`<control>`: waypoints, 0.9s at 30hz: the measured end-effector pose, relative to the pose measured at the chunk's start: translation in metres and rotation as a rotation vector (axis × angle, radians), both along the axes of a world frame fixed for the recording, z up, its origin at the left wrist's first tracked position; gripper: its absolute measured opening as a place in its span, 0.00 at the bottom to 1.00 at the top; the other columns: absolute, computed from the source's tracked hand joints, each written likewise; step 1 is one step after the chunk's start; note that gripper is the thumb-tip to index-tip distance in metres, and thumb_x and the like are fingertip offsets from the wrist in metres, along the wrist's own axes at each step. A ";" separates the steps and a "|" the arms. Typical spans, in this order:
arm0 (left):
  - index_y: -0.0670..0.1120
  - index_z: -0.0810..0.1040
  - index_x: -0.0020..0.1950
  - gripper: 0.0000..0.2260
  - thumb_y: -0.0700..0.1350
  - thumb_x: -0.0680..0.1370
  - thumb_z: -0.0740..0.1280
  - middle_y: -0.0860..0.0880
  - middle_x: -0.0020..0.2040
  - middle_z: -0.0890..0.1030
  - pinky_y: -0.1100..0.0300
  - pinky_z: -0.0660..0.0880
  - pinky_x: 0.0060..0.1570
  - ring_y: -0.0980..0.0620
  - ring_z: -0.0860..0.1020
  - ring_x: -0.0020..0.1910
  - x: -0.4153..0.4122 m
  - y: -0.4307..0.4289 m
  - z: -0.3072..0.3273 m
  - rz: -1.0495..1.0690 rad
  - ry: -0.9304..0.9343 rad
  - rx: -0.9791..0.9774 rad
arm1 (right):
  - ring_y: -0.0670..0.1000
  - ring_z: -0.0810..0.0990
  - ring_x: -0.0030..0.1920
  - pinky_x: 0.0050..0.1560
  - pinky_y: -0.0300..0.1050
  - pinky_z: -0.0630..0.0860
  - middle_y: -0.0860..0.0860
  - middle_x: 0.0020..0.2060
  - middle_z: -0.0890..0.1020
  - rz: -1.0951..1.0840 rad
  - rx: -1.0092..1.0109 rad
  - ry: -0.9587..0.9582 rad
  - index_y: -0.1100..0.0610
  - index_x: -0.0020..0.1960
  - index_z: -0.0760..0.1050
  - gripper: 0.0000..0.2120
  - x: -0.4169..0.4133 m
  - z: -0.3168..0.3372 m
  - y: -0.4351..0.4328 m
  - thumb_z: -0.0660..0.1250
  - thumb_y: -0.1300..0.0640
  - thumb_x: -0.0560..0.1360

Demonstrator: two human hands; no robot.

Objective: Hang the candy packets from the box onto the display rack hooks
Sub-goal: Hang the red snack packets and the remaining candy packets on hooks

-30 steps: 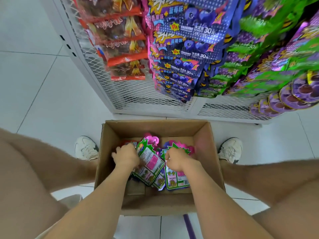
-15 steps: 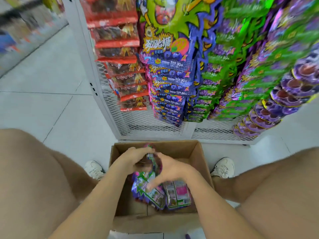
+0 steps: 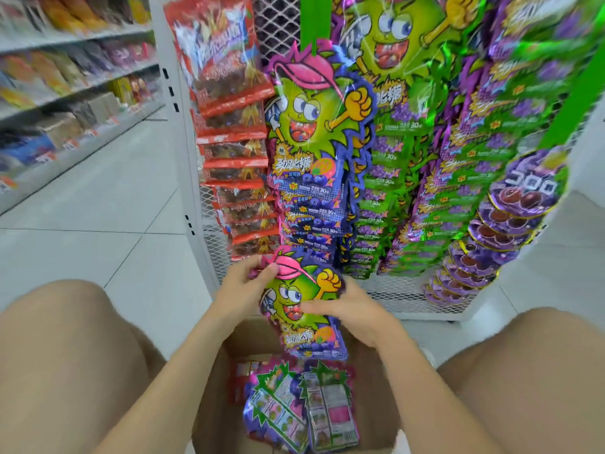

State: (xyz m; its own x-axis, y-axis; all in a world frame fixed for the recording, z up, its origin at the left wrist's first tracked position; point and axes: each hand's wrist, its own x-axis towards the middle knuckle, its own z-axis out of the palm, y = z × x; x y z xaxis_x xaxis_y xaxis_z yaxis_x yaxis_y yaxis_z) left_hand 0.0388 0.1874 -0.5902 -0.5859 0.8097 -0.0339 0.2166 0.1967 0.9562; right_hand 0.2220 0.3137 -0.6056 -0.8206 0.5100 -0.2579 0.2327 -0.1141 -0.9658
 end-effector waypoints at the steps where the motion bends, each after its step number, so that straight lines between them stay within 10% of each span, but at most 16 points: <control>1: 0.45 0.84 0.50 0.07 0.44 0.85 0.68 0.53 0.43 0.88 0.63 0.80 0.44 0.54 0.85 0.44 -0.003 0.000 0.010 -0.016 0.041 0.011 | 0.55 0.86 0.58 0.64 0.57 0.79 0.52 0.56 0.88 0.000 0.036 0.048 0.53 0.61 0.83 0.17 0.003 0.014 0.004 0.79 0.60 0.74; 4: 0.48 0.84 0.52 0.06 0.45 0.85 0.68 0.50 0.46 0.86 0.48 0.81 0.55 0.49 0.85 0.50 -0.014 0.003 0.047 -0.116 0.139 0.056 | 0.51 0.86 0.55 0.59 0.49 0.80 0.48 0.52 0.88 -0.130 0.217 0.146 0.49 0.59 0.85 0.13 0.009 0.060 0.016 0.76 0.54 0.75; 13: 0.61 0.76 0.73 0.16 0.57 0.84 0.66 0.60 0.74 0.72 0.49 0.63 0.79 0.57 0.69 0.75 -0.025 0.055 0.178 -0.221 0.334 0.220 | 0.39 0.83 0.41 0.46 0.33 0.78 0.40 0.40 0.85 -0.488 0.964 0.225 0.48 0.52 0.84 0.10 -0.025 0.205 0.036 0.71 0.61 0.76; 19: 0.51 0.72 0.76 0.22 0.48 0.83 0.69 0.58 0.66 0.76 0.73 0.68 0.57 0.61 0.75 0.62 -0.026 0.111 0.266 -0.057 0.473 0.456 | 0.51 0.85 0.48 0.56 0.55 0.79 0.43 0.42 0.86 -0.728 1.170 0.274 0.45 0.55 0.83 0.08 -0.056 0.291 0.067 0.70 0.52 0.77; 27: 0.50 0.86 0.48 0.06 0.50 0.74 0.72 0.49 0.51 0.86 0.52 0.77 0.52 0.45 0.84 0.54 -0.035 0.152 0.310 0.075 0.005 0.423 | 0.50 0.79 0.61 0.64 0.53 0.65 0.43 0.53 0.84 -0.739 1.309 0.156 0.42 0.61 0.81 0.12 -0.093 0.350 0.098 0.68 0.50 0.79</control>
